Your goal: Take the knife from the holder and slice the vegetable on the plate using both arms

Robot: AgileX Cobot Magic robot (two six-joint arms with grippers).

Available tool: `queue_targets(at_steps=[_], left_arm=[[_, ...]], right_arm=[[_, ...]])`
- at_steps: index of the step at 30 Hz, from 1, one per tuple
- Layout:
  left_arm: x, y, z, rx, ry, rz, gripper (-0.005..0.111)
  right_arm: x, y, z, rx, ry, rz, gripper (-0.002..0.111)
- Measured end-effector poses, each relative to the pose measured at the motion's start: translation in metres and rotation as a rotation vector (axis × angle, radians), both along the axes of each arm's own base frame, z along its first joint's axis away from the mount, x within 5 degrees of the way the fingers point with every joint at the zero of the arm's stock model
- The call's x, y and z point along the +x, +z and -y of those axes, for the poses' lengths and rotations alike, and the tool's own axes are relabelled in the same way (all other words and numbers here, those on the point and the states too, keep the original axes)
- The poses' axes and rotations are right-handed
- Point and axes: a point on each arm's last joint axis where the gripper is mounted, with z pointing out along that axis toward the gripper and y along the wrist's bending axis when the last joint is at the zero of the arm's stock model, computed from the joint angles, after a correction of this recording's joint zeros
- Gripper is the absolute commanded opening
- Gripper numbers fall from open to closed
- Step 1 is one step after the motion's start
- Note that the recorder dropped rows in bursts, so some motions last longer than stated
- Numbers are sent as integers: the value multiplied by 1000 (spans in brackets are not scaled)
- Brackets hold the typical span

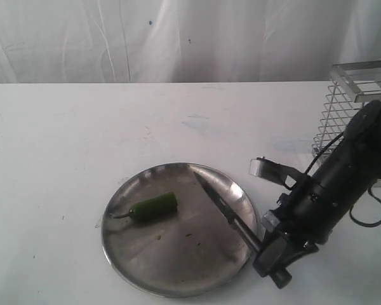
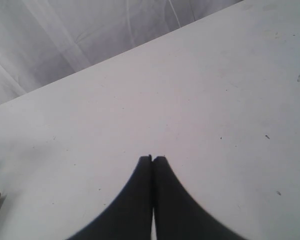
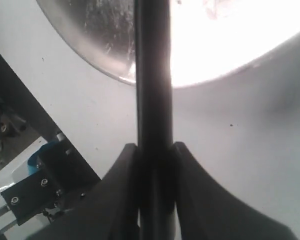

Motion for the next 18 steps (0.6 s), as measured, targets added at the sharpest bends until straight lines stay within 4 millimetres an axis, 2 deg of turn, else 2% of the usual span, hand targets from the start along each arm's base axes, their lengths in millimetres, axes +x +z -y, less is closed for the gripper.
queue_targets(at_steps=[6,10,14,18], left_arm=[[0,0,0,0,0,0,0],[0,0,0,0,0,0,0],[0,0,0,0,0,0,0],[0,1,0,28,-6,3,0]], right_arm=[[-22,38,-6,-8,17,142,0],[-30,56,-12,-23,13,344,0],[-20,58,-12,-52,-51,494,0],[-13,49,-17,-16,-88,481,0]])
